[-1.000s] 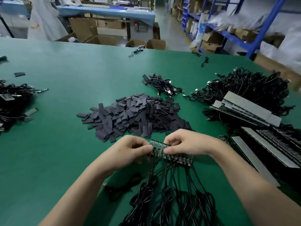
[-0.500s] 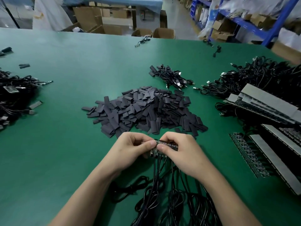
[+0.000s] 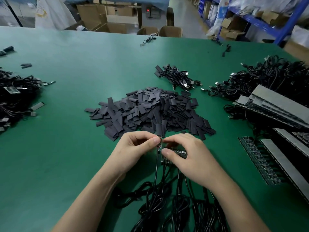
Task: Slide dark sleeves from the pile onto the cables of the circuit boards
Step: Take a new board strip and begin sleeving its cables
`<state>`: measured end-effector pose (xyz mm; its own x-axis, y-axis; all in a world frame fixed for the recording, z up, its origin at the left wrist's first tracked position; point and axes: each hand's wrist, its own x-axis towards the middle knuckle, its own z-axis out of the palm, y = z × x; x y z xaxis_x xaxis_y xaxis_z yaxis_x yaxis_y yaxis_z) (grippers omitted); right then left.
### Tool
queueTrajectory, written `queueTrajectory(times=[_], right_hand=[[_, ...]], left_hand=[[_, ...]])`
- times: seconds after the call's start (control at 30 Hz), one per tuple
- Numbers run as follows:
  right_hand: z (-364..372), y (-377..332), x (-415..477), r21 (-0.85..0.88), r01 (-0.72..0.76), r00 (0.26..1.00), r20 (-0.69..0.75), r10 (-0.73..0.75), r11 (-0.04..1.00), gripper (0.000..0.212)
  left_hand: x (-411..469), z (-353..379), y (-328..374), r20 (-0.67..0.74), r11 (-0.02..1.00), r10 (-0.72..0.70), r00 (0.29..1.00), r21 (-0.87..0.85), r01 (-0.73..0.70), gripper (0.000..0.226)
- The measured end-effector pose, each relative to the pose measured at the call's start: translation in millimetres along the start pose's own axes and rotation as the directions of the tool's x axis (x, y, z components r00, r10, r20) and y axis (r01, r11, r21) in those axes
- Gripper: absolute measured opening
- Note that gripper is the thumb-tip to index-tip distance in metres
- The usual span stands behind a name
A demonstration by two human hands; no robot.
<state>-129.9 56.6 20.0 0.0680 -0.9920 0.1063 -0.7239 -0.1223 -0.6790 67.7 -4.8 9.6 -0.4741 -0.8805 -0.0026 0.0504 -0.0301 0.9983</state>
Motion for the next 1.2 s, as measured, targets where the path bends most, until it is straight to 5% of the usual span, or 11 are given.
queueTrajectory(times=[0.23,0.37,0.53,0.77,0.93,1.07,1.2], right_hand=[[-2.5,-8.8,-3.6,0.431,-0.047,0.996,0.088,0.010,0.901,0.018],[-3.9,-20.3,-8.0,0.598,-0.112,0.988,0.151,0.025,0.794,0.018],[-30.0,-46.8,-20.0,0.839,-0.188,0.974,0.227,-0.015,0.511,0.021],[-98.3,-58.6,-24.3,0.917,-0.043,0.998,0.057,-0.022,0.398,0.024],[-100.9,-32.3,-10.2,0.702,-0.140,0.985,0.026,0.171,0.698,0.023],[-71.4,-0.1,-4.1,0.399,-0.285,0.956,0.054,0.288,0.871,0.027],[-33.2,17.1,-4.5,0.152,-0.252,0.961,-0.072,0.266,0.956,0.029]], left_hand=[[-3.2,14.8,2.6,-0.110,0.988,0.145,0.983,-0.036,-0.150,0.014],[-4.5,16.2,4.9,-0.061,0.987,0.156,0.986,-0.034,-0.159,0.029],[11.0,1.5,-2.0,-0.200,0.911,0.092,0.975,0.411,-0.002,0.015],[47.0,14.0,2.0,-0.225,0.564,0.127,0.966,0.818,0.116,0.033],[58.5,27.7,1.9,-0.326,0.390,0.149,0.934,0.887,0.247,0.044],[57.8,26.6,2.2,-0.307,0.375,0.156,0.939,0.898,0.231,0.031],[51.9,22.0,2.0,-0.286,0.391,0.198,0.938,0.900,0.192,0.020]])
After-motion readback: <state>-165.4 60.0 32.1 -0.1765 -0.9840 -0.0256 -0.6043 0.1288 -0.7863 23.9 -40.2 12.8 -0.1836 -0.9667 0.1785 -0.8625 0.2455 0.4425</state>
